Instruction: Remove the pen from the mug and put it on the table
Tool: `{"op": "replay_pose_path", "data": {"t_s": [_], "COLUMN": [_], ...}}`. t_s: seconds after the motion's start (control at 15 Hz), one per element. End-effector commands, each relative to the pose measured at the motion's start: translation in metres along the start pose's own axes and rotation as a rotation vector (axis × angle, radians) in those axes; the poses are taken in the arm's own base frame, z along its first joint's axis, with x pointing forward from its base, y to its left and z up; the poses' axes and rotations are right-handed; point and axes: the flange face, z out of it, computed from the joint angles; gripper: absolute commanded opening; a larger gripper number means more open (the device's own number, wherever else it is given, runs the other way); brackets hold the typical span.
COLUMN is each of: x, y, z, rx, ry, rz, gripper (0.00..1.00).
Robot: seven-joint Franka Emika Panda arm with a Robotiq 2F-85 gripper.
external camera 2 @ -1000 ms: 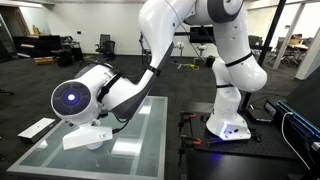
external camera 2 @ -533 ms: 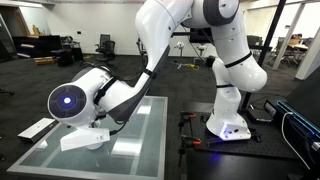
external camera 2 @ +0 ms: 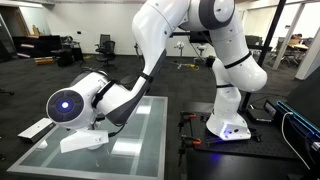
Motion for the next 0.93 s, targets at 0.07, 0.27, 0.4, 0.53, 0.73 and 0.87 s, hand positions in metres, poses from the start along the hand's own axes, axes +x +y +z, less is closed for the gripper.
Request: {"op": "replay_pose_path", "data": {"t_s": [0.07,0.27,0.4,0.53,0.73,0.87], "x": [-0.001,-0.006,-0.009,-0.011,-0.012,-0.011], "y": [-0.008,-0.007,-0.007,-0.008,-0.007,-0.007], "z": [0.007,0.012,0.016,0.019,0.023,0.026], "rx": [0.004,-0.005,-0.011,-0.016,-0.023,-0.028], "ry": [-0.010,-0.018,-0.021,-0.023,-0.026,-0.029], "rz": [0.013,0.009,0.007,0.006,0.008,0.014], "gripper": [0.41,0.41,0.41,0.40,0.40,0.40]}}
